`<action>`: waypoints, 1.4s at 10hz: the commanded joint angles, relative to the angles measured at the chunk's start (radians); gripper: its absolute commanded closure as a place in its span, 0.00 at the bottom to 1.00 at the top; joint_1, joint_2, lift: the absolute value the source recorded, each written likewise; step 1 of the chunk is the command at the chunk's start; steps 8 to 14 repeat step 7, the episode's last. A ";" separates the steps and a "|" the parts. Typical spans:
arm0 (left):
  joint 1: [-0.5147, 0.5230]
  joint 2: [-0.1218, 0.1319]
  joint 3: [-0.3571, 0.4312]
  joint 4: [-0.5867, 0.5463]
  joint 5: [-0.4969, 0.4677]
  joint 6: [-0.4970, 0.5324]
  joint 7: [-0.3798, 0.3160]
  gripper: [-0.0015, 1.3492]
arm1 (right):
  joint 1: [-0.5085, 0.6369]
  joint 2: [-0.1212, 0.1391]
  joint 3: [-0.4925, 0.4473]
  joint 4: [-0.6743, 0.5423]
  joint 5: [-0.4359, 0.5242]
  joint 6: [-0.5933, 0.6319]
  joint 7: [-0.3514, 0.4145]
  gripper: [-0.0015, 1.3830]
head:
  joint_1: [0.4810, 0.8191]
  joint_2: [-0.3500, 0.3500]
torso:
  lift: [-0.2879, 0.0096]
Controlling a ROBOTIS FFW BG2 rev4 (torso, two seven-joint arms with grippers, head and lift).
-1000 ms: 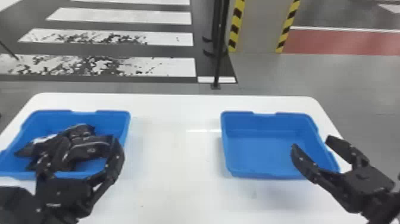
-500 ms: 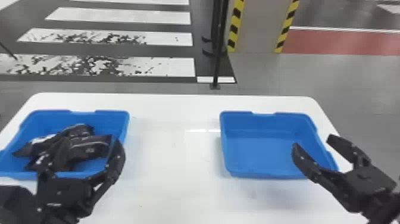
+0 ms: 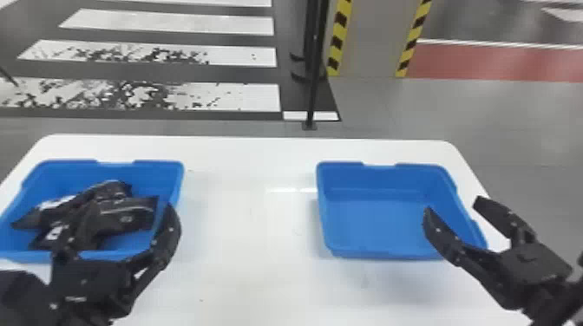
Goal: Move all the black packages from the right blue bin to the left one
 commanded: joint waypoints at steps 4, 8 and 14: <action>0.002 0.002 -0.004 0.000 0.006 0.010 -0.002 0.05 | 0.002 0.000 0.000 0.002 -0.002 -0.011 0.000 0.18 | 0.63 0.37 | 0.40; 0.002 0.002 -0.006 0.000 0.006 0.015 -0.004 0.05 | 0.004 0.000 -0.006 0.004 -0.002 -0.016 0.000 0.18 | 0.63 0.36 | 0.40; 0.002 0.002 -0.006 0.000 0.006 0.015 -0.004 0.05 | 0.004 0.000 -0.006 0.004 -0.002 -0.016 0.000 0.18 | 0.63 0.36 | 0.40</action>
